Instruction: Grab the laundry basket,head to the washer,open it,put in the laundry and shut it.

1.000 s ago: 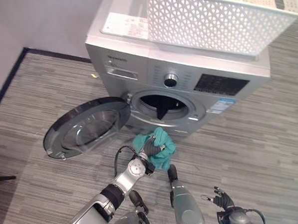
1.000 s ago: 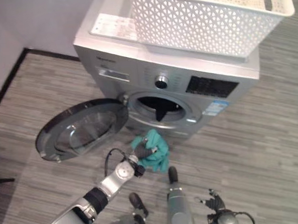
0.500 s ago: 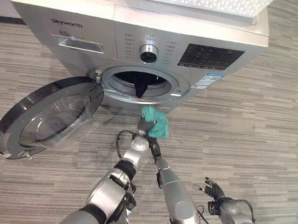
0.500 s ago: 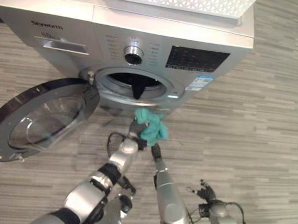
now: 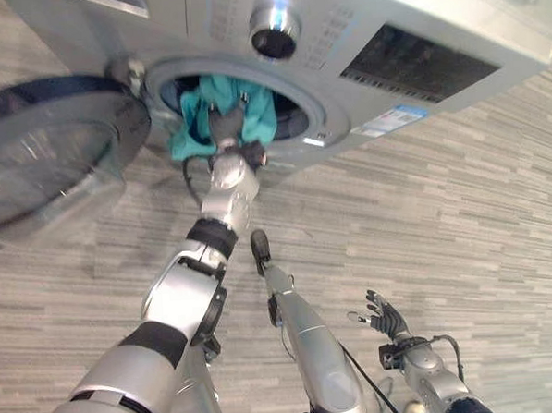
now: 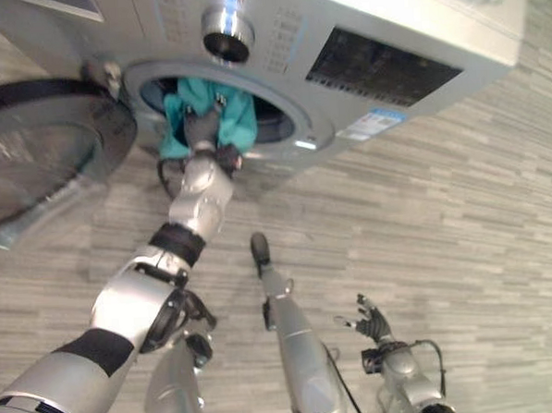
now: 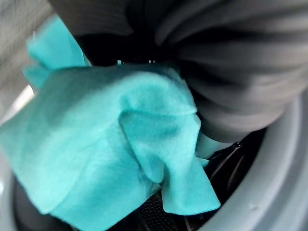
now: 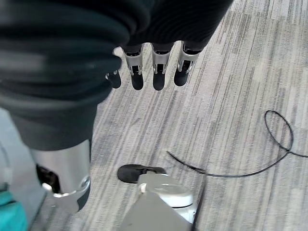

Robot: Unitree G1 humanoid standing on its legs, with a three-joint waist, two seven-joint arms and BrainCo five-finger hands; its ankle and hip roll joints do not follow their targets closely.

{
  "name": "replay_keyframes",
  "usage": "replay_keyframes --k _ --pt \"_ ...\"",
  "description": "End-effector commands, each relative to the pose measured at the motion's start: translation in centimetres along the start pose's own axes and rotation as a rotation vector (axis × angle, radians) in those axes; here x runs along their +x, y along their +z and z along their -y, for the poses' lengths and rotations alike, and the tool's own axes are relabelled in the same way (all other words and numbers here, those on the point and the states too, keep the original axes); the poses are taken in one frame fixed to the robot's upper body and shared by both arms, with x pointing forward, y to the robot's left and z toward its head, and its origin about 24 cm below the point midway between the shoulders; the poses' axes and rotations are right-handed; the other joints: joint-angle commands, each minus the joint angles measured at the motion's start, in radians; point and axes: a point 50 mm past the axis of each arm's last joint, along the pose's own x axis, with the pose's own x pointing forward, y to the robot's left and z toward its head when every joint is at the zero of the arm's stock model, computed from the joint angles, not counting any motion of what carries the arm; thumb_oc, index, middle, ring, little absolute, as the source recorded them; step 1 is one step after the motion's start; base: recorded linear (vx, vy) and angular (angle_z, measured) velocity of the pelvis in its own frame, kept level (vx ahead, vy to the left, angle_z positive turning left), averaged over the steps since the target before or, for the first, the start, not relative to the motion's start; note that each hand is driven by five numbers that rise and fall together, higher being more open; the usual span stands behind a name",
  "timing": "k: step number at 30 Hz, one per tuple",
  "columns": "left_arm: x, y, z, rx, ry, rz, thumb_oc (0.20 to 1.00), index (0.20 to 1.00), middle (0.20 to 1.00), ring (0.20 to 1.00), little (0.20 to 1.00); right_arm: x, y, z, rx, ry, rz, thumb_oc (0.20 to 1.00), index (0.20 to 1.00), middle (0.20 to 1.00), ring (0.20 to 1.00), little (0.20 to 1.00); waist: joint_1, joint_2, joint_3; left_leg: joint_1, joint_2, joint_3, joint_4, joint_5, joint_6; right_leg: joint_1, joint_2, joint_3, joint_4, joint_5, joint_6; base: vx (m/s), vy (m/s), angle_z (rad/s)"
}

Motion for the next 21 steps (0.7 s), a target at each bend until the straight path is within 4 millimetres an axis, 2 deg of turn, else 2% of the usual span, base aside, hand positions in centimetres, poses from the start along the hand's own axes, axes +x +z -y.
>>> replay_keyframes --k 1,3,6,8,15,16,17,18,21 --pt "0.0 4.0 3.2 -0.174 -0.085 0.145 0.200 0.200 0.200 0.200 0.200 -1.4 -0.8 1.7 0.004 -0.056 0.000 1.000 1.000 1.000 1.000 1.000 -0.008 0.012 -0.039 0.011 0.027 -0.109 0.005 -0.075 -0.077 -0.075 -0.024 0.018 0.082 -0.097 0.102 0.03 -0.112 0.00" --pt "-0.5 5.5 5.0 -0.246 -0.145 0.180 0.200 0.200 0.200 0.200 0.200 -1.4 0.0 1.9 0.023 -0.072 0.039 1.000 1.000 1.000 1.000 1.000 -0.013 0.030 -0.031 -0.047 0.039 -0.117 0.017 -0.069 -0.086 -0.142 -0.019 0.013 0.105 -0.108 0.098 0.04 -0.133 -0.02" --pt "-0.4 6.2 5.6 -0.245 -0.164 0.195 0.200 0.200 0.200 0.200 0.200 -1.4 0.2 1.9 0.032 -0.078 0.052 1.000 1.000 1.000 1.000 1.000 -0.017 0.046 -0.034 -0.092 0.051 -0.125 0.035 -0.071 -0.091 -0.194 -0.015 0.013 0.136 -0.121 0.094 0.04 -0.091 0.08" --pt "0.0 7.9 5.7 -0.241 -0.171 0.231 0.200 0.200 0.200 0.200 0.200 -1.5 0.4 1.9 0.059 -0.081 0.068 1.000 1.000 1.000 1.000 1.000 -0.028 0.059 -0.037 -0.131 0.066 -0.136 0.074 -0.080 -0.091 -0.251 0.004 0.020 0.200 -0.142 0.085 0.06 -0.113 0.03" --pt "2.1 13.3 3.1 -0.309 -0.083 0.315 0.200 0.200 0.200 0.200 0.200 -1.5 2.6 2.0 0.109 -0.048 0.173 1.000 1.000 1.000 1.000 1.000 -0.057 0.078 -0.060 -0.201 0.132 -0.140 0.170 -0.121 -0.114 -0.343 0.049 0.016 0.280 -0.184 0.068 0.06 -0.094 -0.03" --pt "2.2 13.5 3.1 -0.312 -0.084 0.316 0.200 0.200 0.200 0.200 0.200 -1.5 2.7 2.0 0.108 -0.048 0.174 1.000 1.000 1.000 1.000 1.000 -0.057 0.080 -0.060 -0.205 0.135 -0.140 0.174 -0.122 -0.115 -0.346 0.050 0.016 0.282 -0.185 0.067 0.07 -0.104 -0.09" --pt "2.5 15.3 2.4 -0.323 -0.062 0.351 0.200 0.200 0.200 0.200 0.200 -1.8 3.5 2.6 0.096 -0.052 0.212 1.000 1.000 1.000 1.000 1.000 -0.065 0.078 -0.061 -0.208 0.150 -0.139 0.183 -0.128 -0.120 -0.354 0.062 0.009 0.287 -0.191 0.064 0.08 -0.090 -0.12" --pt "2.7 16.1 1.9 -0.324 -0.047 0.364 0.200 0.200 0.200 0.200 0.200 -1.8 3.8 2.8 0.094 -0.056 0.227 1.000 1.000 1.000 1.000 1.000 -0.068 0.081 -0.060 -0.208 0.157 -0.138 0.183 -0.129 -0.123 -0.357 0.070 0.009 0.285 -0.191 0.064 0.12 -0.105 -0.16" --pt "2.5 19.2 1.9 -0.334 -0.053 0.438 0.200 0.200 0.200 0.200 0.200 -2.2 4.5 3.6 0.076 -0.079 0.258 1.000 1.000 1.000 1.000 1.000 -0.081 0.077 -0.057 -0.182 0.176 -0.128 0.162 -0.128 -0.125 -0.355 0.093 0.008 0.279 -0.196 0.066 0.10 -0.081 -0.17"
